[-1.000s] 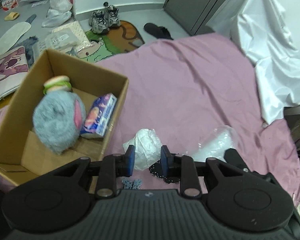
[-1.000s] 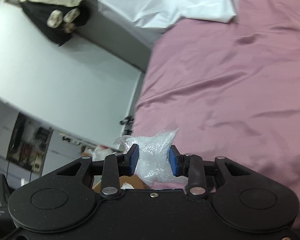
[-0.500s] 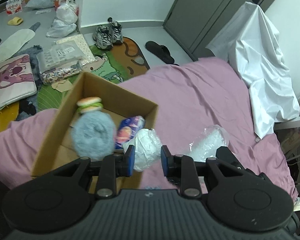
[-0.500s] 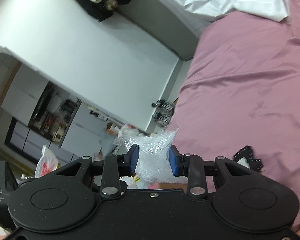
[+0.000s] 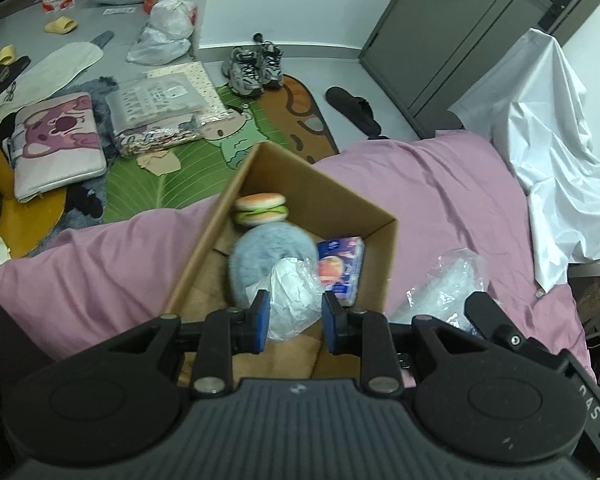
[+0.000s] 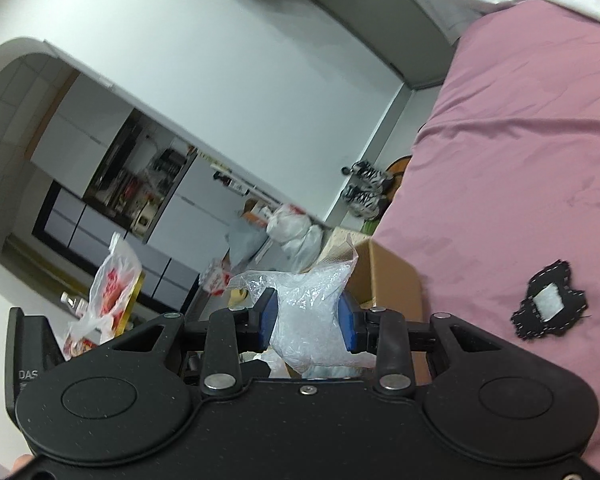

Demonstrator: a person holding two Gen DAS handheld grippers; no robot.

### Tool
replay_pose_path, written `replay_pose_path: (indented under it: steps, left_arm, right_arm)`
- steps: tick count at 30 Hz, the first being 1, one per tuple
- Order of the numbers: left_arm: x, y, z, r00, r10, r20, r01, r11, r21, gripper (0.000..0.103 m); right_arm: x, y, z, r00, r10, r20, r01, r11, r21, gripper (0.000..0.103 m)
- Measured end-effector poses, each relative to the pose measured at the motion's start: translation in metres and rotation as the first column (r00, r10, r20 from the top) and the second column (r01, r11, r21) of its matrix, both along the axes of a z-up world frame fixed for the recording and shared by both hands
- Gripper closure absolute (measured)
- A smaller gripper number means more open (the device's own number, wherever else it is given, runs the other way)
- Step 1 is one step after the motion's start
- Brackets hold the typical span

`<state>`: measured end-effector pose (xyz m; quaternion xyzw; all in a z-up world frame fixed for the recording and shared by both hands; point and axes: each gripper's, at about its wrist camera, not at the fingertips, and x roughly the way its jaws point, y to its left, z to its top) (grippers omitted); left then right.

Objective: Organize soft objects
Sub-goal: 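Carry the white cloth and plastic bag over the box with both grippers, then release the white cloth and plastic bag into the box, opening both grippers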

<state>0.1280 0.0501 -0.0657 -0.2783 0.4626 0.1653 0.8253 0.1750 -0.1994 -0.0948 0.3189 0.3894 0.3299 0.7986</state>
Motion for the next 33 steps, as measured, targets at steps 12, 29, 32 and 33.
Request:
replay_pose_path:
  steps: [12,29,32,33]
  left_arm:
    - [-0.012,0.025,-0.019,0.998,0.022,-0.062,-0.023,1.000,-0.014,0.076]
    - [-0.013,0.027,-0.005,1.000,0.007,-0.023,-0.007,1.000,-0.007,0.041]
    - [-0.013,0.024,-0.002,1.000,0.008,-0.010,-0.008,1.000,-0.003,0.035]
    - [-0.012,0.022,-0.002,1.000,0.006,-0.009,-0.006,1.000,-0.001,0.034]
  right_arm:
    - [-0.007,0.028,0.002,0.995,0.103,-0.006,-0.103,0.993,-0.057,0.070]
    - [-0.008,0.027,0.002,0.995,0.084,-0.051,-0.089,0.990,-0.106,0.041]
    - [-0.005,0.017,0.003,0.997,0.041,-0.058,-0.048,0.992,-0.114,0.033]
    - [-0.004,0.013,0.004,0.998,0.022,-0.062,-0.030,0.993,-0.118,0.029]
